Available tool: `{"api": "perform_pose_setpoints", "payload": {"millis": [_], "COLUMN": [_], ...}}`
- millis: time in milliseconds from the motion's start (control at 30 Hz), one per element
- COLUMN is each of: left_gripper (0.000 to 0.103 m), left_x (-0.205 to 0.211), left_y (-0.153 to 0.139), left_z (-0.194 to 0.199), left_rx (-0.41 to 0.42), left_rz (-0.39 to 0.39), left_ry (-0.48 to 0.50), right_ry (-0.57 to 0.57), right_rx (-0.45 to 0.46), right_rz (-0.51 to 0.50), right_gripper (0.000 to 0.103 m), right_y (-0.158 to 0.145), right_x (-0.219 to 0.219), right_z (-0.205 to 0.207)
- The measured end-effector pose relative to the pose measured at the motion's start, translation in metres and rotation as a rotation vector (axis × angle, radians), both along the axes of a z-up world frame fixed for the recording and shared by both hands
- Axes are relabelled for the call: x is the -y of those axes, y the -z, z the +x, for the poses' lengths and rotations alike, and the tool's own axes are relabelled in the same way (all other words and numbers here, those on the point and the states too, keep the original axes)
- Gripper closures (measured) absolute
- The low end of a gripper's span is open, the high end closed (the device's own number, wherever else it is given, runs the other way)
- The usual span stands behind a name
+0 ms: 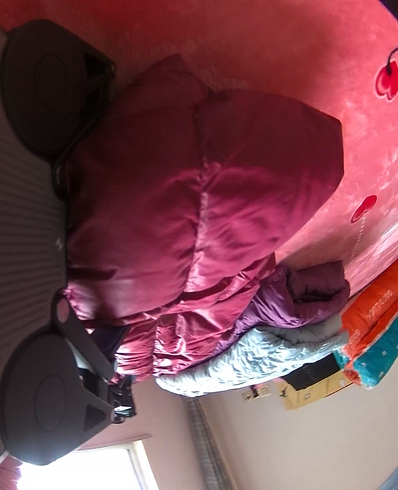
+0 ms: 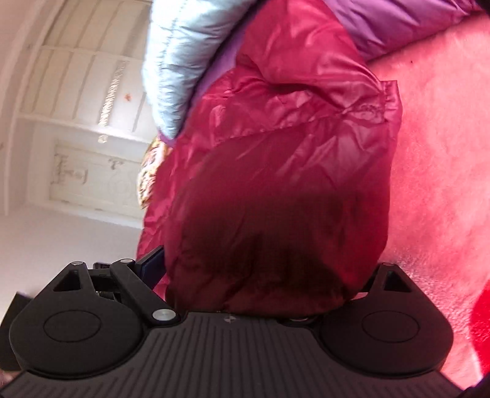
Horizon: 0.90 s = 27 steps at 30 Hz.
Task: Fold large clothes
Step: 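Grasp the folded red jacket with both grippers from its sides, then lift the folded jacket with both grippers and carry it onto the quilt stack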
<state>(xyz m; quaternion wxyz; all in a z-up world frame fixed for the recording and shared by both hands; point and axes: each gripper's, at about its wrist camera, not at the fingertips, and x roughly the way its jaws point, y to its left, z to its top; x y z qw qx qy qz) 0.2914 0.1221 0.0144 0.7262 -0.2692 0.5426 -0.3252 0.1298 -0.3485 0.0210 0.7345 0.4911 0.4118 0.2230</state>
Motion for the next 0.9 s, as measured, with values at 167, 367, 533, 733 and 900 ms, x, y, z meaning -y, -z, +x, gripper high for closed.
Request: {"api": "perform_pose_setpoints", "payload": {"millis": [167, 367, 533, 733, 900], "left_gripper": [0.022, 0.056, 0.066, 0.070, 0.070], "left_x": [0.006, 0.010, 0.020, 0.038, 0.048], "left_y": [-0.012, -0.041, -0.070, -0.117, -0.172], "left_z": [-0.012, -0.024, -0.030, -0.030, -0.030], "left_rx": [0.026, 0.062, 0.084, 0.133, 0.209], "left_rz": [0.048, 0.082, 0.091, 0.073, 0.030], "left_ry": [-0.030, -0.071, -0.067, -0.004, 0.030], "right_ry": [0.054, 0.078, 0.077, 0.077, 0.100], "right_rx": [-0.036, -0.041, 0.014, 0.128, 0.246], "right_rz": [-0.135, -0.291, -0.447, -0.664, -0.765], "right_gripper": [0.013, 0.048, 0.059, 0.065, 0.067], "right_y": [-0.021, -0.064, -0.107, -0.158, -0.206], "right_x": [-0.016, -0.034, -0.057, -0.086, -0.091], "right_z": [-0.012, -0.028, -0.048, -0.075, -0.111]}}
